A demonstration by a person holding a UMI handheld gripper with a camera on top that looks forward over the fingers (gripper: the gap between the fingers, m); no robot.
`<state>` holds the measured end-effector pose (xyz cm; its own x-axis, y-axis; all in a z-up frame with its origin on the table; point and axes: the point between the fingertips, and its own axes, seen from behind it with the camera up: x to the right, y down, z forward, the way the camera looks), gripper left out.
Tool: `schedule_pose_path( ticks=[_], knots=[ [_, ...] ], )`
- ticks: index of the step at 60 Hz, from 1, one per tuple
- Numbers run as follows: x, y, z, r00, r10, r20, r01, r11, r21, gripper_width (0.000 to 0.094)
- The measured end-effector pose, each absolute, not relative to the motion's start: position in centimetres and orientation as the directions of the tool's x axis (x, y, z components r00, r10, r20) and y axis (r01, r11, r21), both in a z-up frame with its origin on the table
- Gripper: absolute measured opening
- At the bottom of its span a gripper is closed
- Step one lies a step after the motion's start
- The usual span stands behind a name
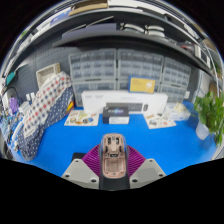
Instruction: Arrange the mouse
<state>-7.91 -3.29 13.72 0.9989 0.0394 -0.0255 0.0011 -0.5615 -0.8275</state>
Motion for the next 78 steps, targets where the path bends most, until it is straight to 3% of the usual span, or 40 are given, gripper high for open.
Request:
schedule_pose_path(
  ticks=[11, 17, 21, 29, 41, 42, 43, 46, 63, 78],
  knots=[
    [-11.4, -5.7, 3.7, 0.998, 0.061, -0.017, 0.028, -0.666, -0.745, 0.0300],
    [-11.9, -6.4, 0.1, 0.998, 0.062, -0.009, 0.036, -0.690, -0.723, 0.0321],
    [-12.0, -7.0, -1.6, 0.998, 0.063, 0.000, 0.045, -0.709, -0.704, 0.0324],
    [-12.1, -6.7, -1.6, 0.998, 0.062, 0.009, 0.049, -0.686, -0.726, 0.0342],
    [-11.8, -6.5, -1.4, 0.999, 0.028, -0.020, 0.005, -0.697, -0.717, 0.0501],
    [-11.7, -6.6, -1.4, 1.000, 0.018, -0.023, -0.004, -0.702, -0.712, 0.0563],
    [-11.6, -6.7, -1.3, 1.000, 0.008, -0.025, -0.012, -0.705, -0.709, 0.0568],
    [-11.2, -6.6, -0.8, 0.999, -0.013, -0.029, -0.030, -0.702, -0.712, 0.0809],
    [-10.0, -9.4, 7.9, 0.999, -0.015, -0.046, -0.046, -0.624, -0.780, 0.0848],
    [-7.1, -17.1, 14.3, 0.999, -0.007, -0.048, -0.043, -0.571, -0.820, 0.0850]
  ],
)
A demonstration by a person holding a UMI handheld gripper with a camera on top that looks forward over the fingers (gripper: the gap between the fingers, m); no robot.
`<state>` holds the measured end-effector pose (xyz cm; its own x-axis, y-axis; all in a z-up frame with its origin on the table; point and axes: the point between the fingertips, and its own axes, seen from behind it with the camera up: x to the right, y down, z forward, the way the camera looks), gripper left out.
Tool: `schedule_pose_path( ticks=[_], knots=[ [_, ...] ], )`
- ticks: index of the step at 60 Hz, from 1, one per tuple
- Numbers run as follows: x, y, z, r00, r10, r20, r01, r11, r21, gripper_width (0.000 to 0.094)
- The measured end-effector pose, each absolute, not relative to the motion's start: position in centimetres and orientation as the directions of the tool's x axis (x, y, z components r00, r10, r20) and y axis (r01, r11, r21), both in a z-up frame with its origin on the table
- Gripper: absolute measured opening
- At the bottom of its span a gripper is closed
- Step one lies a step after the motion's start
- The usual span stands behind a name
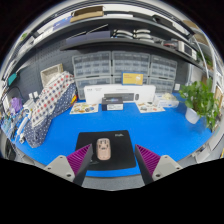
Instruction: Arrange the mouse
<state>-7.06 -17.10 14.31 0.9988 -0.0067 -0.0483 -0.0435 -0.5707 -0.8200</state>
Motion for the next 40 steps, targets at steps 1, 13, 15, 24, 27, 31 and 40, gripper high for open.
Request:
schedule_pose_path(
  ticks=[1, 13, 15, 24, 27, 31, 40],
  knots=[
    [-6.7, -17.6, 14.6, 0.999, -0.009, -0.046, -0.043, -0.566, -0.823, 0.0849],
    [-4.2, -22.5, 16.8, 0.999, 0.009, -0.033, -0.023, -0.536, -0.844, 0.0835],
    [-3.7, -23.3, 16.8, 0.999, 0.010, -0.033, -0.022, -0.537, -0.844, 0.0834],
    [-2.2, -26.1, 17.1, 0.999, -0.004, -0.039, -0.035, -0.544, -0.839, 0.0828],
    [-1.9, -26.8, 17.2, 0.999, -0.012, -0.047, -0.046, -0.545, -0.837, 0.0828],
    [-1.7, -27.4, 17.4, 0.998, -0.018, -0.061, -0.061, -0.542, -0.838, 0.0825],
    [-1.1, -28.2, 17.3, 0.998, -0.027, -0.059, -0.064, -0.546, -0.835, 0.0826]
  ],
)
